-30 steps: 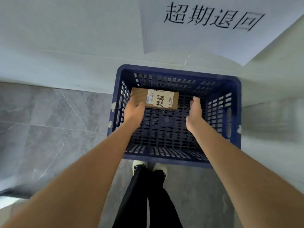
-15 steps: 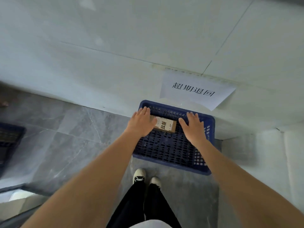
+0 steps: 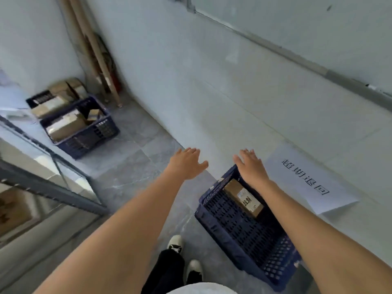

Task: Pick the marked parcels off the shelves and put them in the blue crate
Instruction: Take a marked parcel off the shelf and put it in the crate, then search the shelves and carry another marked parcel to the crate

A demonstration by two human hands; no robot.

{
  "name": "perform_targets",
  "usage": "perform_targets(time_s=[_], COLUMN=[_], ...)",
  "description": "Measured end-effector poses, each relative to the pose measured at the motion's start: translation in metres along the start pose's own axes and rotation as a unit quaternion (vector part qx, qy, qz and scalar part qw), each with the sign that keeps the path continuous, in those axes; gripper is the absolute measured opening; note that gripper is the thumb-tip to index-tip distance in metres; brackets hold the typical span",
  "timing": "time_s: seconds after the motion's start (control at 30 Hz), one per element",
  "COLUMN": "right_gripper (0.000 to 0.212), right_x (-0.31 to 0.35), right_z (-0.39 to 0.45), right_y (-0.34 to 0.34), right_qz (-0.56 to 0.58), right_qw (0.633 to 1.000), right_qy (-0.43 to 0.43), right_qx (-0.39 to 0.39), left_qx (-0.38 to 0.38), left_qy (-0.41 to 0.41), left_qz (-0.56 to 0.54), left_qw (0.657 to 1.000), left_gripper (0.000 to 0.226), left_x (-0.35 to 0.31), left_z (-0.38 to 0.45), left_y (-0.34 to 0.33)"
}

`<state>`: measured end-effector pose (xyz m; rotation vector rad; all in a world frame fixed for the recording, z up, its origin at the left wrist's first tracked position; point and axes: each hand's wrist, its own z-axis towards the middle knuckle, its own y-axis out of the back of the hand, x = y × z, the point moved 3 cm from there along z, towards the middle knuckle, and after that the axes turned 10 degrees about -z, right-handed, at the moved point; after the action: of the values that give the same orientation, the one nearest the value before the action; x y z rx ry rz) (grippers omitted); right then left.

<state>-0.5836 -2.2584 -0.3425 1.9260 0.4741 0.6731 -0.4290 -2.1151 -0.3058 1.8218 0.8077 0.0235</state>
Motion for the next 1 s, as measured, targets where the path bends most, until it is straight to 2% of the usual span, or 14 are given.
perform_targets(time_s=[0.13,0.27,0.43,0.57,0.67,0.73,0.83,1.0], right_gripper=[0.061,0.058,0.053,0.056,0.058,0.051,0.050,0.060], right_x=[0.088,0.186,0.323,0.441,0.522,0.569,0.634,0.717], right_z=[0.000,-0.010,-0.045,-0.100,-0.155,-0.188,-0.236,-0.314], right_y=[0.008,0.011,-0.003,-0.036,-0.065,-0.086,-0.112,-0.149], right_qz=[-0.021,-0.037,-0.106,-0.103,-0.113,-0.139,-0.116,-0.110], right_qw=[0.995,0.981,0.936,0.905,0.863,0.832,0.824,0.778], right_qy=[0.094,0.192,0.335,0.410,0.491,0.535,0.548,0.610], right_qx=[0.010,0.018,0.020,0.035,0.048,0.051,0.086,0.103], left_qx=[-0.053,-0.129,-0.213,-0.263,-0.299,-0.316,-0.336,-0.361], left_qy=[0.091,0.181,0.266,0.341,0.402,0.438,0.484,0.538], left_qz=[-0.030,-0.066,-0.096,-0.155,-0.182,-0.202,-0.214,-0.238], left_qw=[0.994,0.973,0.935,0.889,0.846,0.817,0.779,0.723], left_gripper=[0.069,0.068,0.067,0.069,0.069,0.067,0.070,0.069], left_x=[0.069,0.138,0.207,0.269,0.317,0.347,0.383,0.425], left_z=[-0.062,-0.135,-0.244,-0.349,-0.438,-0.497,-0.575,-0.666], left_y=[0.035,0.076,0.102,0.095,0.083,0.074,0.061,0.036])
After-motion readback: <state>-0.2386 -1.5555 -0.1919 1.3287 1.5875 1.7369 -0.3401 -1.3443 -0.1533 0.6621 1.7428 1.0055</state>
